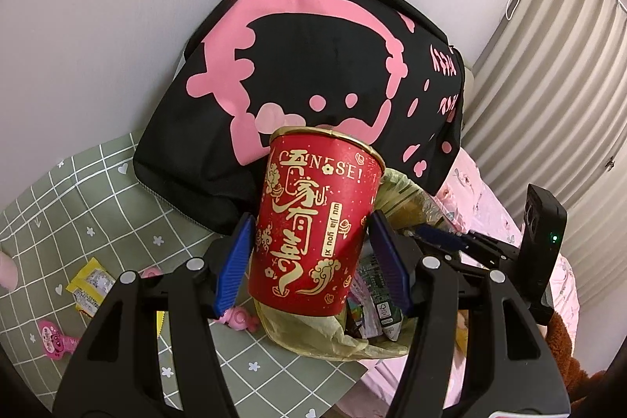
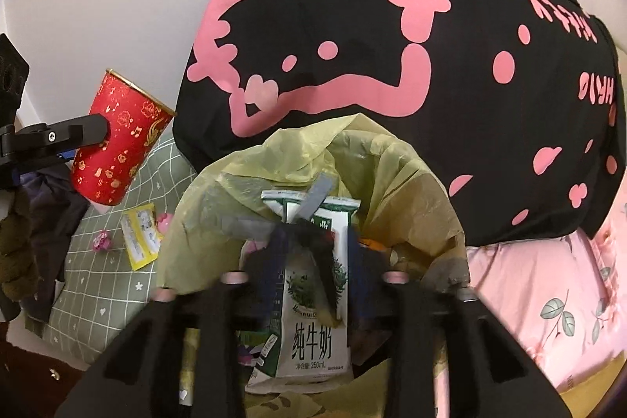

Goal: Collect trash
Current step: 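Open both tools to drop the cup and wrapper into the bag, then reach the left tool to the pink lollipop wrapper while the right tool reaches the yellow packet, then close the left tool on the pink wrapper while the right tool grasps the yellow packet, then lift the pink wrapper and yellow packet and carry them over the trash bag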

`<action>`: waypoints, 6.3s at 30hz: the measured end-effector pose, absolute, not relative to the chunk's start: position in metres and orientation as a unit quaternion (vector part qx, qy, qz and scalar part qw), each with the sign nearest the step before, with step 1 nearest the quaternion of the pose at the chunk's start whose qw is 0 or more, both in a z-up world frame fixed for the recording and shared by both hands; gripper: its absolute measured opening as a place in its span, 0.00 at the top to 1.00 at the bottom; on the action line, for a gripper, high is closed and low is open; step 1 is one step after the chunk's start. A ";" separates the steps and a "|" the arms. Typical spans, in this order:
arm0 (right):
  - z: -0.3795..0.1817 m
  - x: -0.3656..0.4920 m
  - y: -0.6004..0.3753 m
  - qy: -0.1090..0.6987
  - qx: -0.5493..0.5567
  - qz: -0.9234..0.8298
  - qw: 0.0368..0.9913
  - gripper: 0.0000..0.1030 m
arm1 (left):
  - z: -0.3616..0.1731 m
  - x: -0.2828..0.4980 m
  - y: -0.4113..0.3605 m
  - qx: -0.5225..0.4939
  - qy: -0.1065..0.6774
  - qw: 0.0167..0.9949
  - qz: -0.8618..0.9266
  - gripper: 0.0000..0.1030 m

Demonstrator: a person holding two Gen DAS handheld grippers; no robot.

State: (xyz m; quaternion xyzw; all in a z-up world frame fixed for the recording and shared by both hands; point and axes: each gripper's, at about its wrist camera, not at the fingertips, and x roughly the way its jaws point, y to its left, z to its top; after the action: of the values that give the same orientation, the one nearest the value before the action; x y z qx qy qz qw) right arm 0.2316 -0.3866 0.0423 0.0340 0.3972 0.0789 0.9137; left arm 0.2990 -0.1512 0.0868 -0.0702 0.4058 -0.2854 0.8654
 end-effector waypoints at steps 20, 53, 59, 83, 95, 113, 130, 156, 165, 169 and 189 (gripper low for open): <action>0.070 0.206 -0.425 0.347 0.067 0.024 0.935 0.59 | 0.059 0.296 -0.207 -0.031 0.440 0.827 -0.348 0.45; 0.085 0.231 -0.392 0.329 0.070 0.058 0.940 0.59 | 0.037 0.288 -0.165 -0.053 0.450 0.832 -0.320 0.33; 0.087 0.249 -0.340 0.331 0.043 0.108 0.936 0.59 | 0.026 0.286 -0.084 -0.070 0.444 0.862 -0.235 0.33; -0.069 0.309 -0.085 0.497 -0.062 0.339 0.797 0.47 | -0.052 0.210 0.162 -0.195 0.514 0.834 0.040 0.34; -0.093 0.278 -0.081 0.525 -0.074 0.340 0.777 0.88 | -0.062 0.205 0.183 -0.233 0.512 0.824 0.058 0.34; -0.093 0.241 -0.140 0.513 -0.021 0.333 0.791 0.91 | -0.084 0.305 0.093 -0.121 0.568 0.809 0.091 0.42; -0.074 0.260 -0.141 0.475 -0.017 0.373 0.797 0.55 | -0.084 0.264 0.120 -0.121 0.564 0.815 0.055 0.54; -0.098 0.266 -0.102 0.501 -0.124 0.374 0.770 0.87 | -0.063 0.217 0.148 -0.171 0.547 0.815 0.085 0.54; -0.044 0.259 -0.120 0.453 -0.095 0.362 0.809 0.90 | -0.031 0.225 0.135 -0.166 0.514 0.840 0.056 0.54; -0.006 0.260 -0.127 0.417 -0.078 0.353 0.834 0.90 | -0.004 0.231 0.127 -0.161 0.484 0.859 0.038 0.54; 0.115 0.245 -0.200 0.299 -0.077 0.245 0.919 0.90 | 0.105 0.252 0.052 -0.118 0.354 0.923 -0.089 0.54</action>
State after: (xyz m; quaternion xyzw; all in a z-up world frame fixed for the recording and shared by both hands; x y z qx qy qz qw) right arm 0.2454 -0.2005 0.1151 -0.0769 0.2992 0.2450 0.9190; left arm 0.2524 0.0523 0.1048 -0.1177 0.3540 -0.0894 0.9235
